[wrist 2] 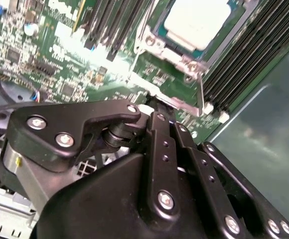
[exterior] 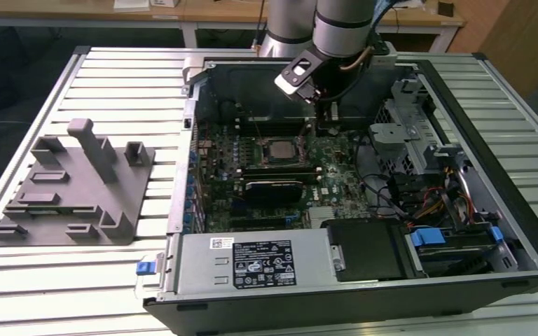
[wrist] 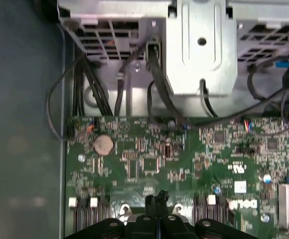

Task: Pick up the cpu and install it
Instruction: 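Close the cpu cover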

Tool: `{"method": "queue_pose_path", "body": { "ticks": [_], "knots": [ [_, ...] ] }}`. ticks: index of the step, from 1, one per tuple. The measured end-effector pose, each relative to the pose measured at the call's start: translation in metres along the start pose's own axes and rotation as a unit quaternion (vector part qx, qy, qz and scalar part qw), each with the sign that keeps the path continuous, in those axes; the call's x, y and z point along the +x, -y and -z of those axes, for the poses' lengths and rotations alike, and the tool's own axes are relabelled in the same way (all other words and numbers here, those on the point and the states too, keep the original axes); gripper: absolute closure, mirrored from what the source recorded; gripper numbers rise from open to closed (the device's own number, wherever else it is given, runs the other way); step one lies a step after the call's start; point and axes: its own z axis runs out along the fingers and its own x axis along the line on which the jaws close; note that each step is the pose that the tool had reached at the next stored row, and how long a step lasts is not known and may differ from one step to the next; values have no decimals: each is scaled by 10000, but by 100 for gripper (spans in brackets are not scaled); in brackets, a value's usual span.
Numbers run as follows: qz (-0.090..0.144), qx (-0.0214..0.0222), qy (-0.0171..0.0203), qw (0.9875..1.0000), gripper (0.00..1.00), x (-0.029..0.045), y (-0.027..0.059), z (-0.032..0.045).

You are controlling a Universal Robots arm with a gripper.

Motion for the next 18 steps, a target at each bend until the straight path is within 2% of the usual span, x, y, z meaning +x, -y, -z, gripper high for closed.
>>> {"method": "queue_pose_path", "body": {
  "ticks": [12,18],
  "knots": [
    [0,-2,0,10000,89,-2,277,9],
    [0,-3,0,10000,89,-2,300,9]
  ]
}}
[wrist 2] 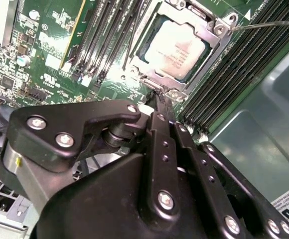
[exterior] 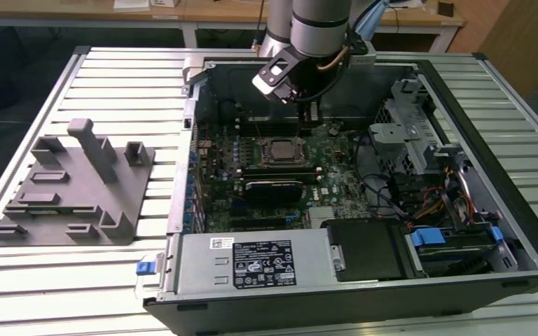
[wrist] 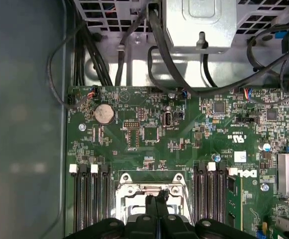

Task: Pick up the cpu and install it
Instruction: 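Close the cpu cover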

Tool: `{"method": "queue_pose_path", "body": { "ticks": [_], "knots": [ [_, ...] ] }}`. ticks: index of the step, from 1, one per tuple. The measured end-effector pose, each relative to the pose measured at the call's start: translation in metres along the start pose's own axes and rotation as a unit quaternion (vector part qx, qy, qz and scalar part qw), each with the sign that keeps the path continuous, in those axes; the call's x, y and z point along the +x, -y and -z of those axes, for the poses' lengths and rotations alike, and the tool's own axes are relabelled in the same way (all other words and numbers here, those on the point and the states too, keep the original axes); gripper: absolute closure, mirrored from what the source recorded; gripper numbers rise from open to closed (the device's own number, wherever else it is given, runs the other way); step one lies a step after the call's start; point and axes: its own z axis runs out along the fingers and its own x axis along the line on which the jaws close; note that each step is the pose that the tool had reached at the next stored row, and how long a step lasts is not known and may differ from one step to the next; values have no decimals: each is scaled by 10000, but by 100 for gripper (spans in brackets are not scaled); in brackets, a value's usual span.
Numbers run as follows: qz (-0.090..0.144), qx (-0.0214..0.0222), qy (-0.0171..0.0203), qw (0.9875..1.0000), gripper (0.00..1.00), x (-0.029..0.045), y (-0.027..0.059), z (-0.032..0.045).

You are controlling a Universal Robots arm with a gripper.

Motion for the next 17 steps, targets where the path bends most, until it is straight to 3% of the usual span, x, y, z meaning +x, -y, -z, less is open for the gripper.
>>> {"method": "queue_pose_path", "body": {
  "ticks": [1,4,7,17],
  "knots": [
    [0,4,0,10000,89,0,0,0],
    [2,121,9,9999,89,0,0,-4],
    [3,151,9,9999,89,0,0,-4],
    [3,158,8,9999,89,-4,54,-16]
  ]
}}
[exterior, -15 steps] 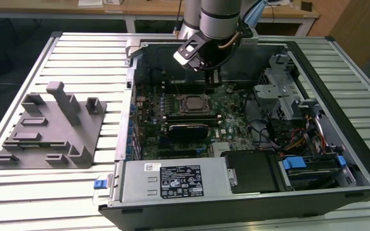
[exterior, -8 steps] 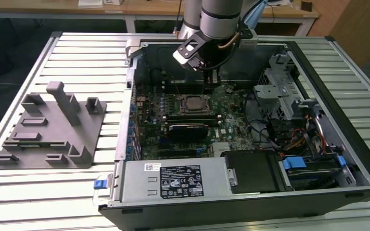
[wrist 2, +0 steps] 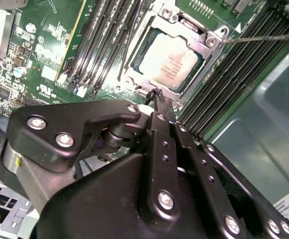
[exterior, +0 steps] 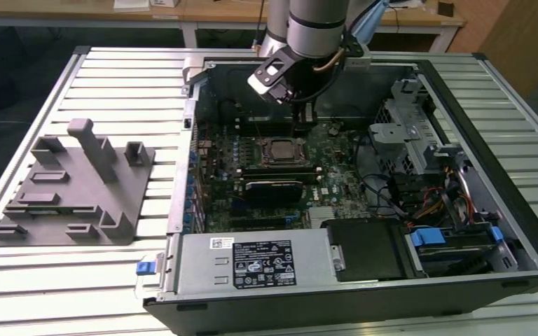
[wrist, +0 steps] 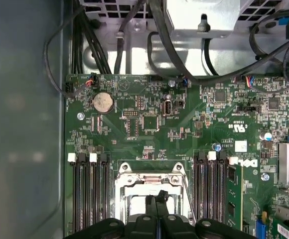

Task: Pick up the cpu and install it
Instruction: 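Close the cpu cover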

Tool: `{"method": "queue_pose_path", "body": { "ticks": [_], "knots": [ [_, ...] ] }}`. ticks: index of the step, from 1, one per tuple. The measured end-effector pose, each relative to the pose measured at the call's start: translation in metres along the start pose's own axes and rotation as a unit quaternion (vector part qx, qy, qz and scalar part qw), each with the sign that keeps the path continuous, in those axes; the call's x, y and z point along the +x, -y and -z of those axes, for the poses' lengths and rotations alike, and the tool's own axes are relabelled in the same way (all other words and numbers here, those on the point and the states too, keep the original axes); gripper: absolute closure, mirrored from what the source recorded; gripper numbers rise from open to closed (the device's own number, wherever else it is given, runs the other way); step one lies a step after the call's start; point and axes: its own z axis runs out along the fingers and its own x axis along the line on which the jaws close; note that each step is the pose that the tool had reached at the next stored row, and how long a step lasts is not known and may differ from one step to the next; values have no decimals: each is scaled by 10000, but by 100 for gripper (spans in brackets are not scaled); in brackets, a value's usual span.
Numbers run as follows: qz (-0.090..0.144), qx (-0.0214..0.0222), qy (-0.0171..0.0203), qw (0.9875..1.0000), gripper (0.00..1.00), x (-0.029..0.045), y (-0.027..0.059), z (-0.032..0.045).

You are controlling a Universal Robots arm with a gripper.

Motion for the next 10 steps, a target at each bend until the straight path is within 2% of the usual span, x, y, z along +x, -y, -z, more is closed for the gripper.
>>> {"method": "queue_pose_path", "body": {
  "ticks": [10],
  "knots": [
    [0,-19,-1,10000,89,-1,195,-19]
  ]
}}
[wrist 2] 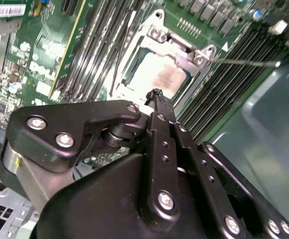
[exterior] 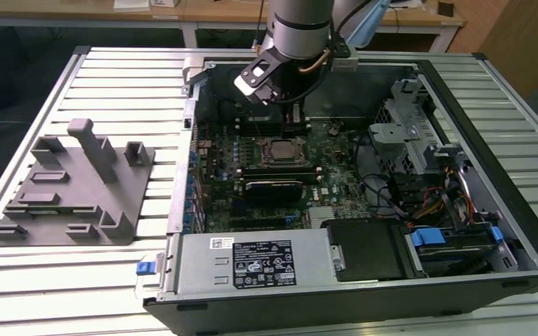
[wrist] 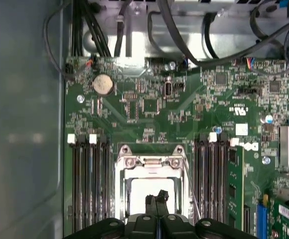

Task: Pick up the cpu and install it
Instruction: 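Close the cpu cover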

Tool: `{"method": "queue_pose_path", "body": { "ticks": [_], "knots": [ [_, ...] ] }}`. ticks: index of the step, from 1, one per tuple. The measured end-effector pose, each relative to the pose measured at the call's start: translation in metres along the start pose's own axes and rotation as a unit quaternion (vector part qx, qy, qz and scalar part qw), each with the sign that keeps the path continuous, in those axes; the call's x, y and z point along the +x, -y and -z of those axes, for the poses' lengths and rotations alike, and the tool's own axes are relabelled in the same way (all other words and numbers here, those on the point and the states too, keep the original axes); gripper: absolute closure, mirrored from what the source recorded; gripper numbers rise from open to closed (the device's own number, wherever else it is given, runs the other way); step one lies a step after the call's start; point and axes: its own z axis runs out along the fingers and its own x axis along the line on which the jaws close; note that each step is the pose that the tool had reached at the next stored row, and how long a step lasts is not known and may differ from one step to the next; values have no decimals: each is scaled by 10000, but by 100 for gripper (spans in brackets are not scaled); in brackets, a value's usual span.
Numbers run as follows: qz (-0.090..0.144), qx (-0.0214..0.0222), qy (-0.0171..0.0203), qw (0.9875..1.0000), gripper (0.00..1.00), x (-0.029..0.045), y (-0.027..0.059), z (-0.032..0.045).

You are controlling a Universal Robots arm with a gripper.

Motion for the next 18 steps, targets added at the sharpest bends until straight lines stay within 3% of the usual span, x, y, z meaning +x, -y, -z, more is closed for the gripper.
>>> {"method": "queue_pose_path", "body": {
  "ticks": [16,18],
  "knots": [
    [99,-4,0,10000,89,1,38,-65],
    [232,-7,0,9997,89,1,38,-66]
  ]
}}
